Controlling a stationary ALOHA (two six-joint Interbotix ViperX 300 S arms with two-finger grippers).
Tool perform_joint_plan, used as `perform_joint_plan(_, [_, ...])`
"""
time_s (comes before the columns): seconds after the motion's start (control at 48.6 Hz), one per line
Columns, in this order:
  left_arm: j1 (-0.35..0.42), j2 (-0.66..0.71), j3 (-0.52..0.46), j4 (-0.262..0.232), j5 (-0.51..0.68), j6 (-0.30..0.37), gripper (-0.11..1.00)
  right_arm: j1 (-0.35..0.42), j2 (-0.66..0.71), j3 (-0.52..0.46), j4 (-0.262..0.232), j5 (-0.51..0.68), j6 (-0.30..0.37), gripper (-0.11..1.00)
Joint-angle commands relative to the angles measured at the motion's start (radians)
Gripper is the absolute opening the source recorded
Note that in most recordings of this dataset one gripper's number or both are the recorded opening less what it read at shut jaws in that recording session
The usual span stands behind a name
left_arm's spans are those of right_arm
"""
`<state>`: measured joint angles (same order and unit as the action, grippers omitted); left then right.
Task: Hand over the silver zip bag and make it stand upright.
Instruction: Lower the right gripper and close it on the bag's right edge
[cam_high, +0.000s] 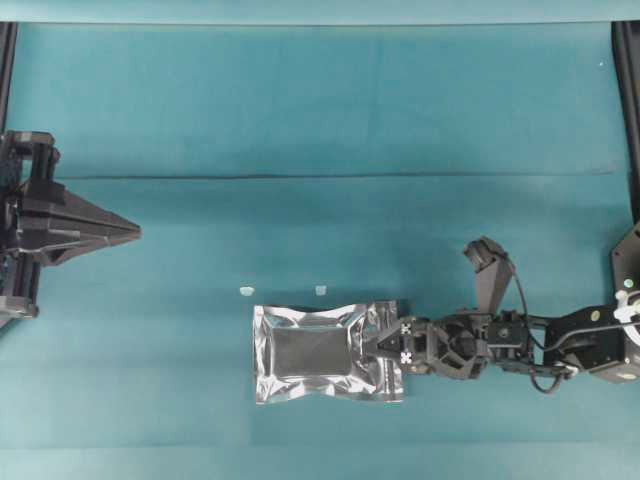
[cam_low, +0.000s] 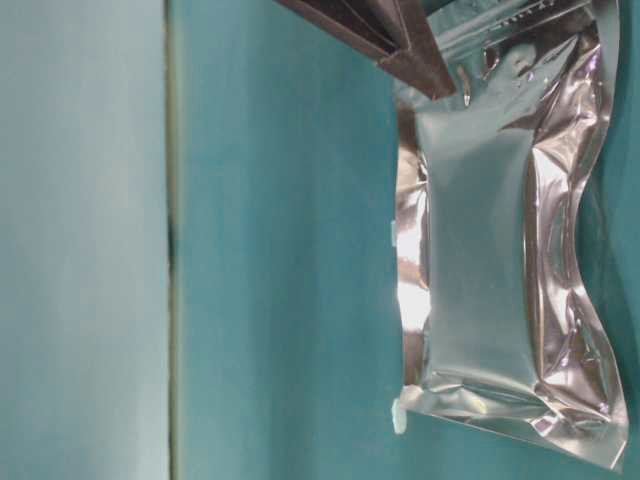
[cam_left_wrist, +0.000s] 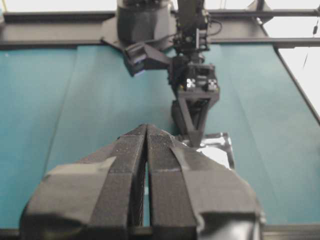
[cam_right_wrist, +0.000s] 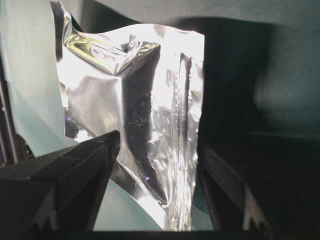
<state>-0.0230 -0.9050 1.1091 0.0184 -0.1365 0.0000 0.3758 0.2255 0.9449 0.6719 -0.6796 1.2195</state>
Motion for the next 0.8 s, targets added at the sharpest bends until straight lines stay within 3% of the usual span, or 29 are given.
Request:
perform_joint_plan(0.0, [0.002, 0.006, -0.015, 0.002, -0.006, -0.002, 0.0, -0.038, 0.032, -0.041, 0.003, -0.005, -0.025, 0.79])
perform_joint_plan(0.309, [0.005, 0.006, -0.012, 0.002, -0.006, 0.0, 0.0, -0.044, 0.035, -0.046, 0.003, 0.008, -0.032, 0.78])
perform_joint_plan(0.391, [0.005, 0.006, -0.012, 0.002, -0.006, 0.0, 0.0, -0.044, 0.034, -0.044, 0.003, 0.035, -0.034, 0.74])
perform_joint_plan(0.473, [0.005, 0.006, -0.012, 0.002, -0.006, 0.0, 0.0, -0.046, 0.034, -0.044, 0.003, 0.075, -0.034, 0.61])
perform_joint_plan(0.679, [0.005, 0.006, -0.012, 0.002, -0.006, 0.0, 0.0, -0.06, 0.023, -0.046, 0.003, 0.115, -0.035, 0.11])
perform_joint_plan(0.782, [0.005, 0.003, -0.012, 0.002, -0.005, 0.0, 0.0, -0.064, 0.011, -0.046, 0.003, 0.118, -0.038, 0.01])
